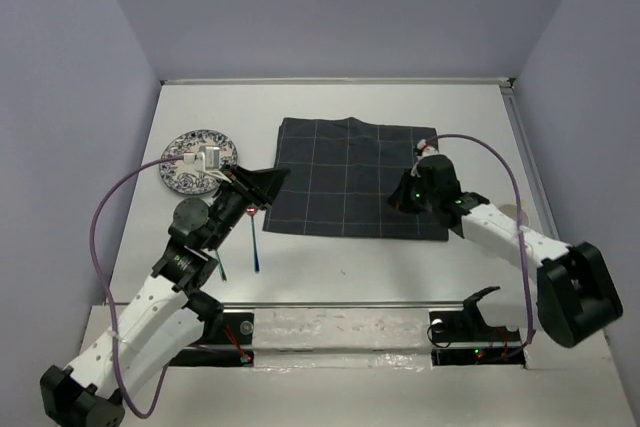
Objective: Set the dinner table for one person
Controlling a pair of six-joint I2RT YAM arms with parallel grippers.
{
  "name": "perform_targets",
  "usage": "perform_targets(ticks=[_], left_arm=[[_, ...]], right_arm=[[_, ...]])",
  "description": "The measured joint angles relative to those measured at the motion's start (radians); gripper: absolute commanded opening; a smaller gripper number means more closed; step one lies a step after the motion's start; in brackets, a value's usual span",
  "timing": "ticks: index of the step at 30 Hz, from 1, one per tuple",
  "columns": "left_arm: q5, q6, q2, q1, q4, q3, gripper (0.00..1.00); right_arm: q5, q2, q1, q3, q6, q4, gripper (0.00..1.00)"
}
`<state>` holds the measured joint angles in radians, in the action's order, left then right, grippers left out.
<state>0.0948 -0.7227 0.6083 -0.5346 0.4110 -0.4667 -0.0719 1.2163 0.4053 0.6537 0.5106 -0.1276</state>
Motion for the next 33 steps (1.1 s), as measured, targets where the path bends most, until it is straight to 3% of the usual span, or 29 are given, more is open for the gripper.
perform_targets(ticks=[7, 14, 20, 26, 33], left_arm=[[0.036, 0.159, -0.085, -0.008, -0.222, -0.213, 0.4], [-0.064, 0.316, -0.128, -0.008, -0.361, -0.243, 0.41], [-0.115, 0.385, -0.156, 0.027, -0.426, -0.218, 0.44], [-0.06, 0.404, -0.175, 0.112, -0.426, -0.212, 0.44], [0.01, 0.403, -0.175, 0.173, -0.407, -0.194, 0.44]], right_arm=[[0.053, 0.4, 0.097, 0.31, -0.021, 0.105, 0.0], [0.038, 0.582, 0.31, 0.417, -0.024, 0.145, 0.0], [0.029, 0.649, 0.47, 0.456, -0.019, 0.145, 0.0], [0.066, 0.706, 0.506, 0.449, 0.005, 0.188, 0.0], [0.137, 0.656, 0.57, 0.359, 0.053, 0.256, 0.0]])
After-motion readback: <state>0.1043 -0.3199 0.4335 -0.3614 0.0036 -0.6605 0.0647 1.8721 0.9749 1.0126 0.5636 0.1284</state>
